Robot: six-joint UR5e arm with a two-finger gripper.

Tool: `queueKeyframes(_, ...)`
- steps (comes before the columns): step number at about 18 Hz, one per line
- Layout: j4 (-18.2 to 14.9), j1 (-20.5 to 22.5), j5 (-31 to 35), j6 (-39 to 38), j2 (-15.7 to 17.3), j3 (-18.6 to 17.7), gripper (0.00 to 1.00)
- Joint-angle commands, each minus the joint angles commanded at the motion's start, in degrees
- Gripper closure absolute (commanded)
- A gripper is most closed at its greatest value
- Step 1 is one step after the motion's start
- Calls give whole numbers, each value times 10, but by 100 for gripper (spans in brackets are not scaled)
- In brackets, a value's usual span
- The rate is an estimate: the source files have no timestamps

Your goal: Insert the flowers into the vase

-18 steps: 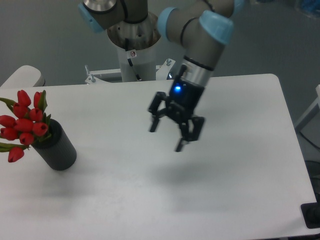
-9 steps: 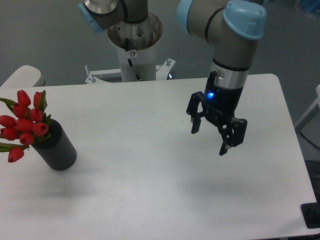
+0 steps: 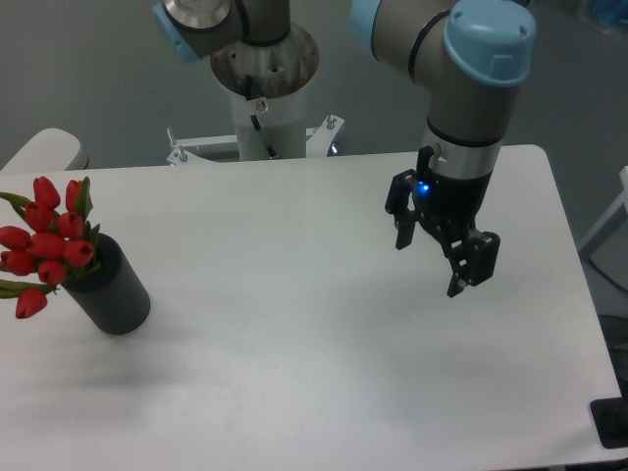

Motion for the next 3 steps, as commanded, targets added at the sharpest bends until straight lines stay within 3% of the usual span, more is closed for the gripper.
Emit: queueKeyframes(3,0,-1,2,0,0,1,0)
